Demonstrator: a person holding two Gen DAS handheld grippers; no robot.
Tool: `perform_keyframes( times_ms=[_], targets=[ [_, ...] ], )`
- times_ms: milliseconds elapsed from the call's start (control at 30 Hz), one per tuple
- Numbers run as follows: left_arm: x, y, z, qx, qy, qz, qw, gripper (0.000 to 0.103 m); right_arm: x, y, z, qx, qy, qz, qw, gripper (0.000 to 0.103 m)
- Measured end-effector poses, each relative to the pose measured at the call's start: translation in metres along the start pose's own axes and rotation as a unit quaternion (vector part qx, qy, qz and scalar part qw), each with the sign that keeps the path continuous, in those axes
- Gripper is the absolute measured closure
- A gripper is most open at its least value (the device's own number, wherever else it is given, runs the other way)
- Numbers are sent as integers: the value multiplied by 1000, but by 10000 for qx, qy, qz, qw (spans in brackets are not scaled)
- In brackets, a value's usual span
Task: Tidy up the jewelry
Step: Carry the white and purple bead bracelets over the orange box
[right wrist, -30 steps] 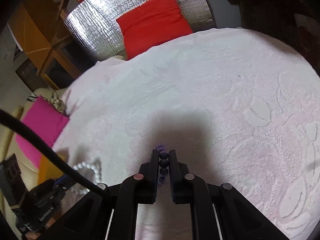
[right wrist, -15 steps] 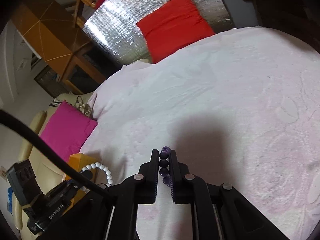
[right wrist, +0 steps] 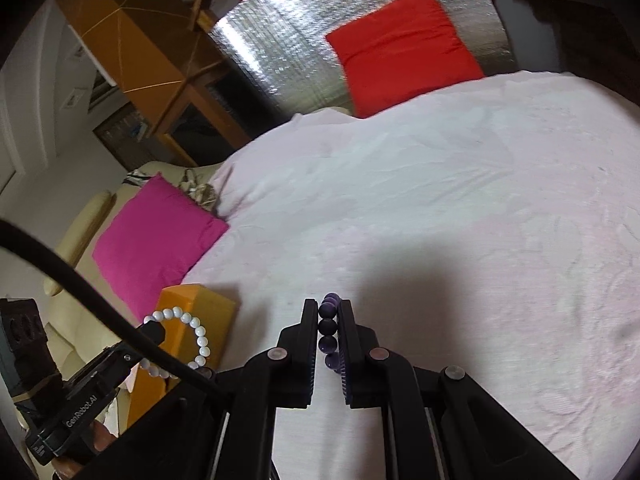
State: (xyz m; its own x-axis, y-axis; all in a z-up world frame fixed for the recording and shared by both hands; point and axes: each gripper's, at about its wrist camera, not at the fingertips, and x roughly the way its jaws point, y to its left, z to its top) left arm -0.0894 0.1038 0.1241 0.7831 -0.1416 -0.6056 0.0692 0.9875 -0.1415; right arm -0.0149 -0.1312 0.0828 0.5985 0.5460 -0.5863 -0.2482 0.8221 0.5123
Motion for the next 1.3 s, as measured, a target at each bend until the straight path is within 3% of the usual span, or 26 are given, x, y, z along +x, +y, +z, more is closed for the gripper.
perform_keyframes(
  times_ms=[567,900,1300],
  targets=[
    [-57,56,0,-315,-518,771,9952,93,20,113,-21,-740,-16,671,9950,92],
    [-51,103,0,-676,-502,1303,9879,93,43,165,-15,-1203,-71,847,9891,92],
    [-16,175,-2,-1203,-114,1778,9766,93,92,185,-18,-1001,174,1149,9882,92]
  ],
)
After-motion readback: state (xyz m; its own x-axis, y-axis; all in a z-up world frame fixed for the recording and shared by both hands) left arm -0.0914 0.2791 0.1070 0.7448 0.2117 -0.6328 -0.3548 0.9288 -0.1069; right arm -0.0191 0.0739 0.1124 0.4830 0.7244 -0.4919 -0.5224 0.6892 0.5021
